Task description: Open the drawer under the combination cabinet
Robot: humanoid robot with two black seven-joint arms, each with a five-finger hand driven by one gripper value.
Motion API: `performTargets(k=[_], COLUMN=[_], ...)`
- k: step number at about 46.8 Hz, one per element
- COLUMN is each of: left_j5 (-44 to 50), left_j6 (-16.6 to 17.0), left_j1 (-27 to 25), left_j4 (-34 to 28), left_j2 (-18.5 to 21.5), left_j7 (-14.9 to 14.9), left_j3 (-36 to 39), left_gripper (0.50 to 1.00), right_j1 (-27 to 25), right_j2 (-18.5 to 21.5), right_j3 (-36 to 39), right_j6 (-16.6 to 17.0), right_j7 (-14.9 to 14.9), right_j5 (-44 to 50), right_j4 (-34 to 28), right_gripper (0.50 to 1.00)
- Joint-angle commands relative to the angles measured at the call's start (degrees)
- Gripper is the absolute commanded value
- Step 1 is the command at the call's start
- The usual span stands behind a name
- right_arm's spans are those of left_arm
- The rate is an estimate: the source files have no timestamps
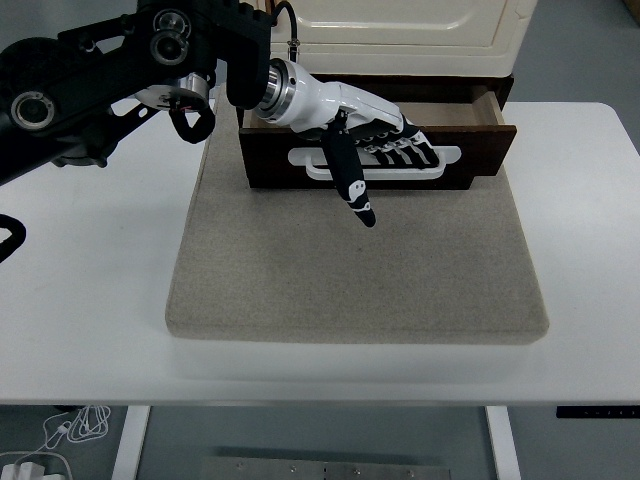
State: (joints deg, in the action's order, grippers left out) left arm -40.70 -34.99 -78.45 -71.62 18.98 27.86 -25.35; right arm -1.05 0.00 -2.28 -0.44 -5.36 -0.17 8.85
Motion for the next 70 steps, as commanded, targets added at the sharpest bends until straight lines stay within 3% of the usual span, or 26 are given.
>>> performTargets(k=[1,25,50,70], left_j5=[0.01,3.17,10.46,17.41], left_j6=[-0.01,-0.01,-0.01,-0.01], left_j1=[0.05,-0.47,0.76,0.58], left_j4=[-0.1,-0.72,1.04,10.97], left_j2=[0.09,0.09,-0.17,-0.26], left_j7=[0.0,-0.09,-1.49,-12.56], left_j3=[-0.14,-1.71,-27.63,-50.4], left_gripper=[1.0,1.0,1.0,1.0], right_j1=[-0.01,-0.01,-0.01,-0.01], right_j2=[0.0,0.0,0.0,0.0], right_j3=[0.0,0.0,0.0,0.0], right_j6=[0.0,0.0,0.0,0.0], right_j7=[0.0,0.0,0.0,0.0], right_j5=[0.0,0.0,0.0,0.0], right_j4=[0.03,0.03,0.03,0.03], right_gripper=[0.928,0.928,0.928,0.928])
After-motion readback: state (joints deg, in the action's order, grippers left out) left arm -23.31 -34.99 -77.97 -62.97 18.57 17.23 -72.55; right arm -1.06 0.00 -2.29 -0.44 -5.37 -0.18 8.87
